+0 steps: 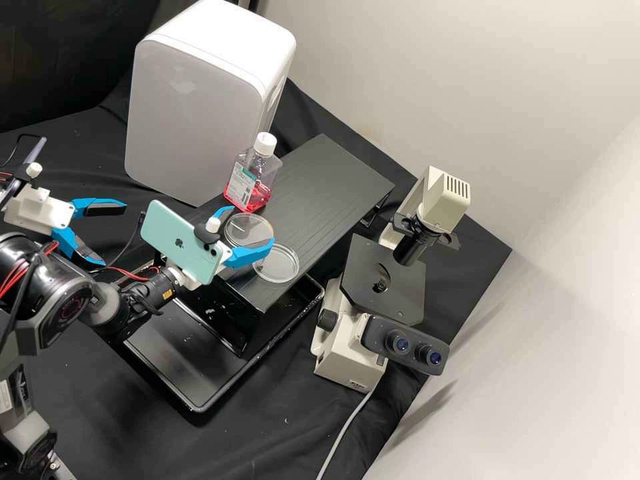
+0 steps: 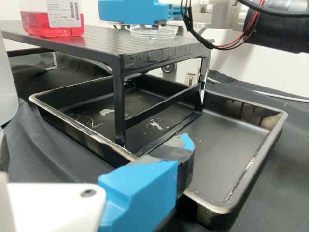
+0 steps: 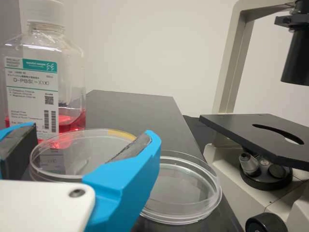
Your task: Remove the lid from the petri dish
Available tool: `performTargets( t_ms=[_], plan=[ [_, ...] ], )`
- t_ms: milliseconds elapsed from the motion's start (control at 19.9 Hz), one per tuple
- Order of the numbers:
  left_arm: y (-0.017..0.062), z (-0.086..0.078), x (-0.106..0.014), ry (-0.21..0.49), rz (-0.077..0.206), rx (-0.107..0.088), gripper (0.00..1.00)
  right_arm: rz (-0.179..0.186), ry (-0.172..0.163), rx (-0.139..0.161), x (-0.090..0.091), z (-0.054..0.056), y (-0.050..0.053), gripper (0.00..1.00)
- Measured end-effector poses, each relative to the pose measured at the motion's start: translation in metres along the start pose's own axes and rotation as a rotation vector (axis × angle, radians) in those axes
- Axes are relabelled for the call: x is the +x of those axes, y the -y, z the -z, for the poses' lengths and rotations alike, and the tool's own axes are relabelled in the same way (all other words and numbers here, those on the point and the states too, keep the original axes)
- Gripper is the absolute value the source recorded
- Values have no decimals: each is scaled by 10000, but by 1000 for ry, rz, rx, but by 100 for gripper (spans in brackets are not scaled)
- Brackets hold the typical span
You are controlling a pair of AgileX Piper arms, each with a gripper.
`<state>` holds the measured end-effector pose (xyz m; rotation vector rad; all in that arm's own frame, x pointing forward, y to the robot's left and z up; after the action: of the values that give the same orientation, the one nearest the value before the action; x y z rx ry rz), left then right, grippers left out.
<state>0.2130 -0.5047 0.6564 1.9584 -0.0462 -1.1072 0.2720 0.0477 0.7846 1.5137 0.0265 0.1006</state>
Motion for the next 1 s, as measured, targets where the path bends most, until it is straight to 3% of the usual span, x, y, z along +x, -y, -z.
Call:
performTargets(
  t_ms=[1003],
  plan=[
    [3,-15,5,2,0,-1,100,3,23,-2,9,-46,22,100]
  ],
)
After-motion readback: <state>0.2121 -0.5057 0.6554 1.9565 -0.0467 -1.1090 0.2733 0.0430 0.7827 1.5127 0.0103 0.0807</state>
